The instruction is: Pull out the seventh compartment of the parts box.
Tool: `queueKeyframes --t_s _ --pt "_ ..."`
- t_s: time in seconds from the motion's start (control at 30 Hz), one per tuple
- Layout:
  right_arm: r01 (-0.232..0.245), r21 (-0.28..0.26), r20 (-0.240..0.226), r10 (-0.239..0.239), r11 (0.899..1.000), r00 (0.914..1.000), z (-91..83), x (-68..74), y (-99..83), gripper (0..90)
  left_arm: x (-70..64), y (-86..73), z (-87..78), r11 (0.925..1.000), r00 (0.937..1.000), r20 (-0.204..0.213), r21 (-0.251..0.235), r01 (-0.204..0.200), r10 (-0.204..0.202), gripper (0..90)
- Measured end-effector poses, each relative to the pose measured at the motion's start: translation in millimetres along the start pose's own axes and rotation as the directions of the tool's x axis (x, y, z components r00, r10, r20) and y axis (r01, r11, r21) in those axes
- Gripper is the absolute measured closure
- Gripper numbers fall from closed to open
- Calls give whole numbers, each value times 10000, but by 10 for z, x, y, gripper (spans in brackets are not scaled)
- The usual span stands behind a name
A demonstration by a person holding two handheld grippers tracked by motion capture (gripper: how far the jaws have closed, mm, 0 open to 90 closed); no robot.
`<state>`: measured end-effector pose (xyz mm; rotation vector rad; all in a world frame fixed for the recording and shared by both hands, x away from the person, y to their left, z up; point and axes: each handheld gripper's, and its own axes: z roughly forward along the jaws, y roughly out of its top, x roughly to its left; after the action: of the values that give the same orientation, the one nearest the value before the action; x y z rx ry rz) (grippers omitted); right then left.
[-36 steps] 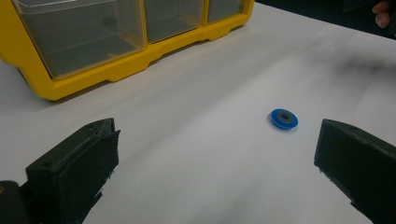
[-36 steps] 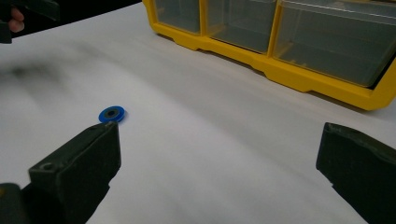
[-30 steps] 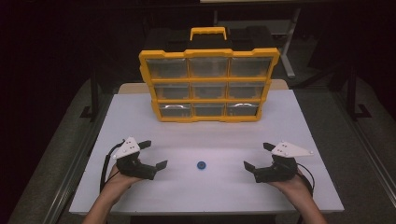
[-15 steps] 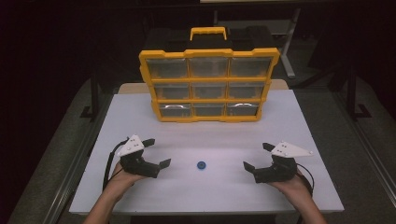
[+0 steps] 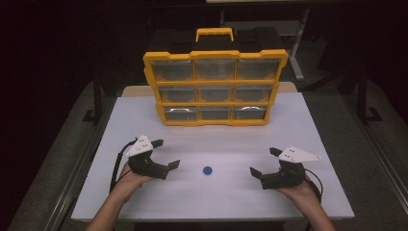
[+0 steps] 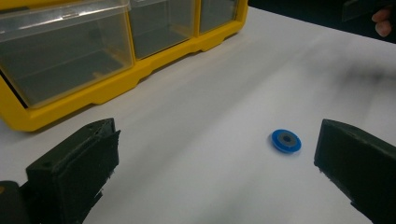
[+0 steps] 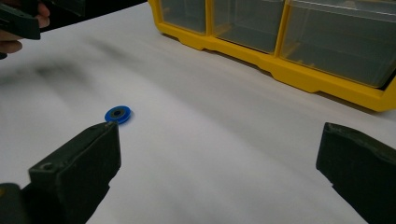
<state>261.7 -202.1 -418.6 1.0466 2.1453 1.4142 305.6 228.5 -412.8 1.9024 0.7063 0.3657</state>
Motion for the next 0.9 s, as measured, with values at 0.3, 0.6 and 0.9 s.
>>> queueKeyframes --t_s 0.3,0.6,0.9 --pt "21 -6 -3 -21 10000 10000 -6 -4 -2 0 2 46 76 10000 10000 80 68 -53 53 0" --pt "-30 16 -7 30 10000 10000 -6 -1 -2 0 -1 56 94 9999 9999 83 76 -138 138 0" --pt "-3 -3 -33 3 10000 10000 -3 7 -3 0 27 82 98 10000 9999 68 -47 -78 78 0"
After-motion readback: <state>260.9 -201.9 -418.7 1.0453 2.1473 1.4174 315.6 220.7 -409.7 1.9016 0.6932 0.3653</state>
